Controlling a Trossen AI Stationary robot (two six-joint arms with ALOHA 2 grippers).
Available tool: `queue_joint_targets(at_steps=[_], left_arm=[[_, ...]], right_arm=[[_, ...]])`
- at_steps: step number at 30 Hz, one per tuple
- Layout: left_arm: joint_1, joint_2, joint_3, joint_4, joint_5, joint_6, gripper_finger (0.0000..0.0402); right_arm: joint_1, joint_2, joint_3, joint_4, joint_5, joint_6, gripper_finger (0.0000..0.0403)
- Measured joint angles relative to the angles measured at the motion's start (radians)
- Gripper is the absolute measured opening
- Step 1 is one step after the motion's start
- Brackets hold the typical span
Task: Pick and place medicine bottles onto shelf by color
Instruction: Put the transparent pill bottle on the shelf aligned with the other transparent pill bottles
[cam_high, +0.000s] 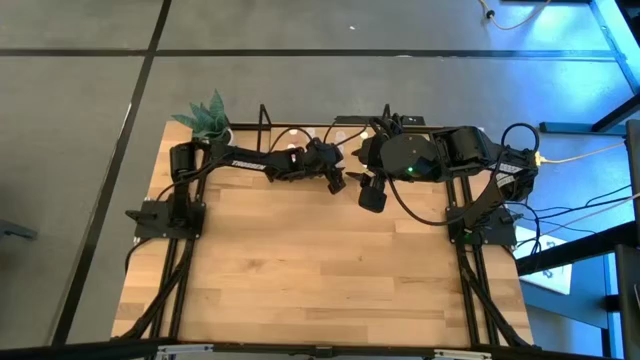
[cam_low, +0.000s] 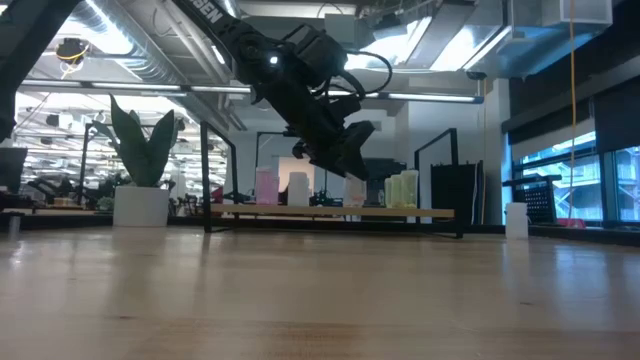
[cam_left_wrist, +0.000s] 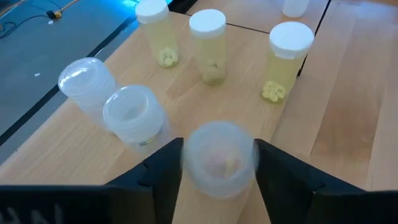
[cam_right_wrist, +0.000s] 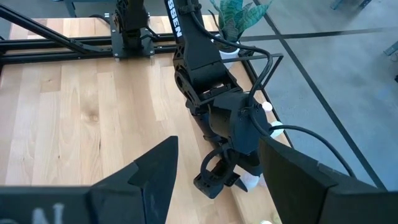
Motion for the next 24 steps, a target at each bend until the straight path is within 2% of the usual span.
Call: queue_joint_targets(at_steps=[6, 24], left_arm=[[0.0, 0.0, 0.0, 0.002, -0.005, 0.026, 0.021], [-0.001, -0.002, 0.0, 0.037, -0.016, 0.07, 0.0212]], right_arm=[[0.0, 0.0, 0.0, 0.0, 0.0, 0.0, 0.0224], [0.0, 0.0, 0.0, 0.0, 0.0, 0.0, 0.0224]])
